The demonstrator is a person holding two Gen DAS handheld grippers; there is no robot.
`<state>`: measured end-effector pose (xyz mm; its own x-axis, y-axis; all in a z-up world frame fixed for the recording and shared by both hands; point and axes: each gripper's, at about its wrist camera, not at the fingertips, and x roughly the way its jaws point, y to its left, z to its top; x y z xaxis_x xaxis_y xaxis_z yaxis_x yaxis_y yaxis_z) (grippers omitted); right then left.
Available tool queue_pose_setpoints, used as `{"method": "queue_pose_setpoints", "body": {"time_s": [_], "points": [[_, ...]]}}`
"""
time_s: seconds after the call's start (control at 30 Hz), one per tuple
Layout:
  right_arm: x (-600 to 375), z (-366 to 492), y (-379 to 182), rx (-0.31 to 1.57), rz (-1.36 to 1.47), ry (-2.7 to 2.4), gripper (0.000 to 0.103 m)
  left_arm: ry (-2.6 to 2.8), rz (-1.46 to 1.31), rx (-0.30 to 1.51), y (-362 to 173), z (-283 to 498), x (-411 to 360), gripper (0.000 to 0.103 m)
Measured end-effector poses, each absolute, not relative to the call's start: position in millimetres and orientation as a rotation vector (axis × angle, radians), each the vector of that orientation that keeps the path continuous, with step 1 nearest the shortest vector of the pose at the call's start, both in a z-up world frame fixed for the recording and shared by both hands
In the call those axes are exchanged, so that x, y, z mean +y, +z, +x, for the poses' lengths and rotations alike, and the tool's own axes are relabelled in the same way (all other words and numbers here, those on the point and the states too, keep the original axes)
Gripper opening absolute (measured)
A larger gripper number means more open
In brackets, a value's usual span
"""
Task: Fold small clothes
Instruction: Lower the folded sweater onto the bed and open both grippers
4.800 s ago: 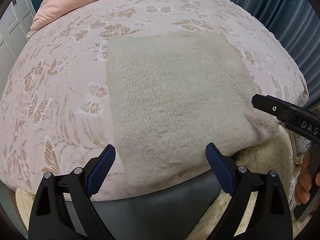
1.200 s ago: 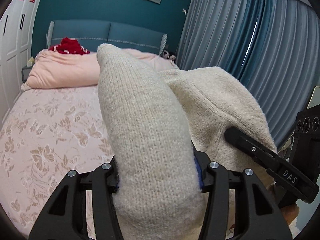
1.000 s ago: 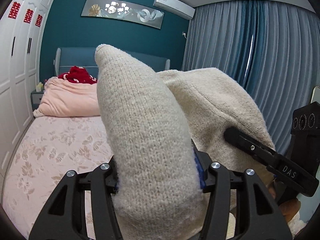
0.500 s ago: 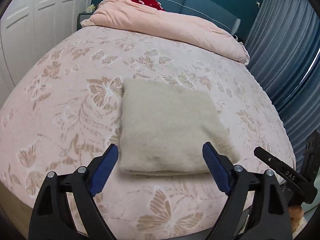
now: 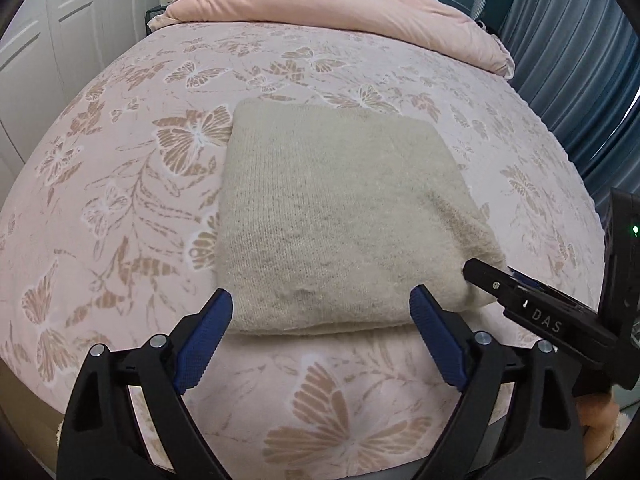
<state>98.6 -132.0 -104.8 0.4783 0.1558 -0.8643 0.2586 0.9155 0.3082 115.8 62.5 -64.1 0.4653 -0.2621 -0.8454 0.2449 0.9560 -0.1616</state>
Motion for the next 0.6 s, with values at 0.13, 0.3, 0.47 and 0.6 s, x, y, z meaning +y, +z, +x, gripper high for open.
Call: {"method": "queue_pose_setpoints", "body": {"time_s": [0.13,0.3,0.47,0.6], "points": [[-132,107,-112,1.090,0.426,-0.071,0.030,-0.300,-0.001,1.079,-78,118,61,0.090],[-135,104,-83,1.032,0.484,0.011,0.013,-0.298,-0.009,1.108,-85,118,61,0.090],[-130,106,-102,1.102,0.339,-0.032,0.023,-0.288,-0.009,1.121,-92,117,60,0.092],[-136,92,-111,1.087,0.381,-0.040,0.032,-0.291,0.015,1.127,-93,110,58,0.092]]}}
